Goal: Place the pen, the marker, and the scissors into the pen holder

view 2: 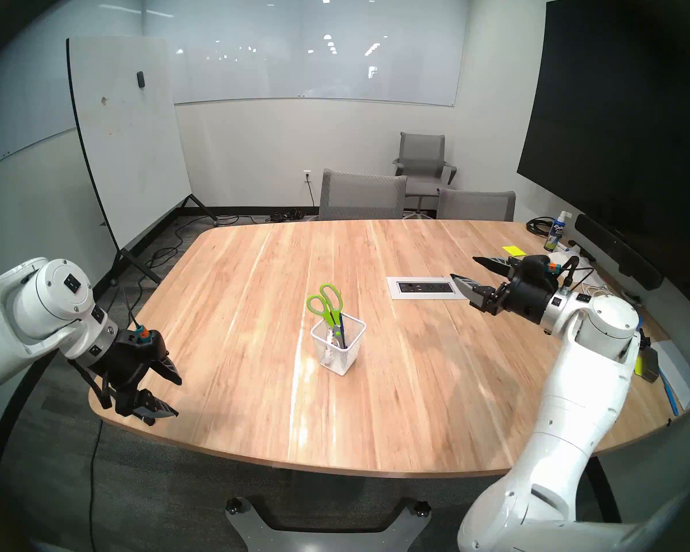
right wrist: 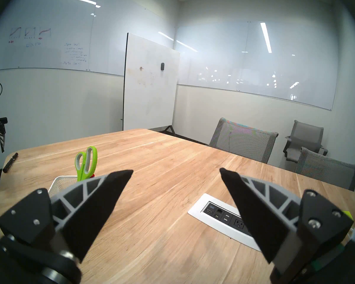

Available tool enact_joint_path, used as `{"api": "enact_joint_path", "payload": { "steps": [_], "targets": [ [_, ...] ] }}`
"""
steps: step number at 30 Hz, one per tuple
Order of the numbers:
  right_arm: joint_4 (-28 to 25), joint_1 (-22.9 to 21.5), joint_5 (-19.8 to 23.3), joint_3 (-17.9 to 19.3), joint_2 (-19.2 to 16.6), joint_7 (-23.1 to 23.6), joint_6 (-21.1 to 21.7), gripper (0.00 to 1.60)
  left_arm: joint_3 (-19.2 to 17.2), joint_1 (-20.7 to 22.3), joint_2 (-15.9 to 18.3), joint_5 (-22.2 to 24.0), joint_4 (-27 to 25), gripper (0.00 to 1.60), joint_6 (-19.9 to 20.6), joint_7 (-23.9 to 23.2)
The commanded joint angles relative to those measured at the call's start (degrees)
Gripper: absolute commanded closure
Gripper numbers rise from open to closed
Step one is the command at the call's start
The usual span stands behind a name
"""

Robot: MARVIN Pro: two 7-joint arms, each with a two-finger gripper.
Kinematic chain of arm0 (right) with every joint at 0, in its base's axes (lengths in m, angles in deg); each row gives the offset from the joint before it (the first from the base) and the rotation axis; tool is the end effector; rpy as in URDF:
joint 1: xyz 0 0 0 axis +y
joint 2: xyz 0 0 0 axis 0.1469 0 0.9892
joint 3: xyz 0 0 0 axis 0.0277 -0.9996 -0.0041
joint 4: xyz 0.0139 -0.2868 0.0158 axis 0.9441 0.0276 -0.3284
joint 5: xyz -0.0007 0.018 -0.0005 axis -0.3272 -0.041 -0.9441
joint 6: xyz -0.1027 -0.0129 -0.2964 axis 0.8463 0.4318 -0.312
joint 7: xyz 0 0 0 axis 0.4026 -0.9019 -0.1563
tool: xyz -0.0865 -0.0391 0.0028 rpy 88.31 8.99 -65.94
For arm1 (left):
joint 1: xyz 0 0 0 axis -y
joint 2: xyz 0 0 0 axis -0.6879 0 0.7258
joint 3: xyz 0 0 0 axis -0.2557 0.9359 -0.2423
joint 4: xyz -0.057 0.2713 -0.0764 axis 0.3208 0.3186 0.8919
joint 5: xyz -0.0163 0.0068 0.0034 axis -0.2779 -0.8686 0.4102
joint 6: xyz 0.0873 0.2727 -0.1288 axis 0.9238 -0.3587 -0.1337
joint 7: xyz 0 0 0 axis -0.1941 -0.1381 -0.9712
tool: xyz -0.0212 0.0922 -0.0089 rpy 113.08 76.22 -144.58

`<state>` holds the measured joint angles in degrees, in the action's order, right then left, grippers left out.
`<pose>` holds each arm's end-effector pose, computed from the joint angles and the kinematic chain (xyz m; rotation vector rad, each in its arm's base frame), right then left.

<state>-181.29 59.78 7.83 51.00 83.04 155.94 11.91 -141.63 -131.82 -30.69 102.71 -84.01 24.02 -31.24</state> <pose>0.4099 -0.1839 -0.1586 -1.9172 -0.8060 -1.8888 0.3124 0.1161 -0.1772 2.3080 -1.7882 0.4429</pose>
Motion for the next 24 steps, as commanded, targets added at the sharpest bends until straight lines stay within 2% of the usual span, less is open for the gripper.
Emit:
{"api": "enact_joint_path", "payload": {
  "steps": [1,9,24],
  "targets": [
    [-0.7,-0.8,0.4,-0.1,0.0,0.1,0.0,0.00,-1.8,-4.8,2.3,-3.0,1.9,0.40,-4.0,-0.7],
    [-0.7,-0.8,0.4,-0.1,0.0,0.1,0.0,0.00,-2.9,-8.7,3.0,-7.2,3.7,0.39,-9.0,-1.4],
    [-0.7,-0.8,0.4,-0.1,0.0,0.1,0.0,0.00,-5.0,-15.0,3.6,-10.4,6.5,0.38,-16.1,-1.6]
  ]
}}
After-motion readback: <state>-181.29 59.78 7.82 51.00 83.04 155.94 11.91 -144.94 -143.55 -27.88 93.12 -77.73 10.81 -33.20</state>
